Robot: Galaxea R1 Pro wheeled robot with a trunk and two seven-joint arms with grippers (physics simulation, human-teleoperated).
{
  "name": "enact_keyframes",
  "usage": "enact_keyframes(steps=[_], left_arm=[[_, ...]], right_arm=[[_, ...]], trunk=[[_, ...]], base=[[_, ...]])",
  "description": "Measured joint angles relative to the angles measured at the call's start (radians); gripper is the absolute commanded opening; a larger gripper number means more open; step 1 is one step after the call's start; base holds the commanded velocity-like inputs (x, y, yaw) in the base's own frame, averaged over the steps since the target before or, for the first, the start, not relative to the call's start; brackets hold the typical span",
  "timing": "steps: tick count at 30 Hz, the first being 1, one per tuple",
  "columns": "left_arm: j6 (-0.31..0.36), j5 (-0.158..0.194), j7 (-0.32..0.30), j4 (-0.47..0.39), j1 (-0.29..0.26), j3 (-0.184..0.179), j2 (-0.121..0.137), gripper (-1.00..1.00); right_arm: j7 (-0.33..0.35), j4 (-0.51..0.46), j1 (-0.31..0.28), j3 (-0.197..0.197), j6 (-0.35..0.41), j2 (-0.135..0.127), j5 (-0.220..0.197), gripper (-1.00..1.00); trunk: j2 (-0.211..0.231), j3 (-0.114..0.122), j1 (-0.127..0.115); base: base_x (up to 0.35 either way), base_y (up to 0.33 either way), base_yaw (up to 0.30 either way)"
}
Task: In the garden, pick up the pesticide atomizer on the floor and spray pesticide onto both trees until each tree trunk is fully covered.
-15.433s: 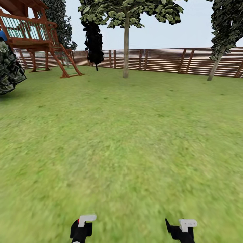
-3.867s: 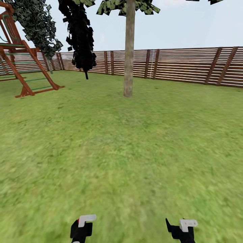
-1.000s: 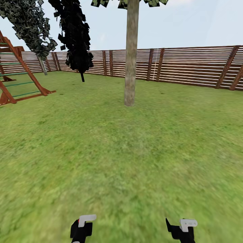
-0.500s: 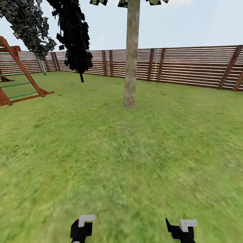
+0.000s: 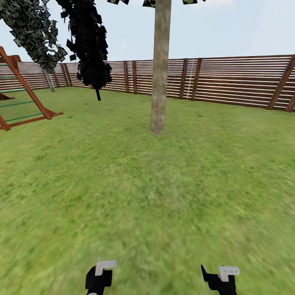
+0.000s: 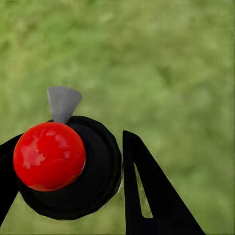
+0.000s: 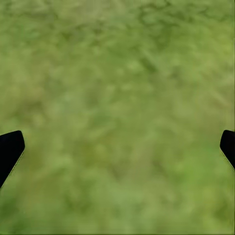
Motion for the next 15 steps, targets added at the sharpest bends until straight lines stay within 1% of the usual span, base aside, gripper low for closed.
enact_keyframes(steps=[15], left_arm=[[0.000,0.000,0.000,0.000,0.000,0.000,0.000,-1.00]], right_arm=[[0.000,0.000,0.000,0.000,0.000,0.000,0.000,1.00]], trunk=[[0.000,0.000,0.000]], base=[[0.339,0.000,0.000]])
